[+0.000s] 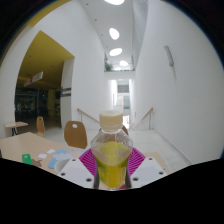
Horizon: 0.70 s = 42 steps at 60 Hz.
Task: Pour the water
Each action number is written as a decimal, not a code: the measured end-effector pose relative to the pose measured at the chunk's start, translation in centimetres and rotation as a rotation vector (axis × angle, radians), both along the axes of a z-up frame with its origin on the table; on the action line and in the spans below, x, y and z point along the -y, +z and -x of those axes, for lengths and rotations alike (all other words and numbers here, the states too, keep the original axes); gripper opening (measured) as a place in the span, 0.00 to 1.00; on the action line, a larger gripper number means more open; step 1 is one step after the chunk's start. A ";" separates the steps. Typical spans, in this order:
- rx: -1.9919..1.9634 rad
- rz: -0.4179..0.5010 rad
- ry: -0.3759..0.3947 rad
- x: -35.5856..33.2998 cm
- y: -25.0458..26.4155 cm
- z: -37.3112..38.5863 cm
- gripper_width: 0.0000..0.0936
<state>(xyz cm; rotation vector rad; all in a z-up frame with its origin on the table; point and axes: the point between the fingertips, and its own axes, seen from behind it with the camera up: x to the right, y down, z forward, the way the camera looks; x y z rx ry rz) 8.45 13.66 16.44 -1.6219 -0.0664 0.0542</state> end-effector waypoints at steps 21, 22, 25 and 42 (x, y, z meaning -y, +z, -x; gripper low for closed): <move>-0.012 0.173 0.004 -1.4 -10.1 -1.6 0.39; -0.011 0.178 0.007 -0.5 -8.8 -3.4 0.40; -0.012 0.183 0.004 -1.4 -9.9 -2.1 0.46; 0.010 0.273 -0.010 4.1 -9.6 -3.7 0.92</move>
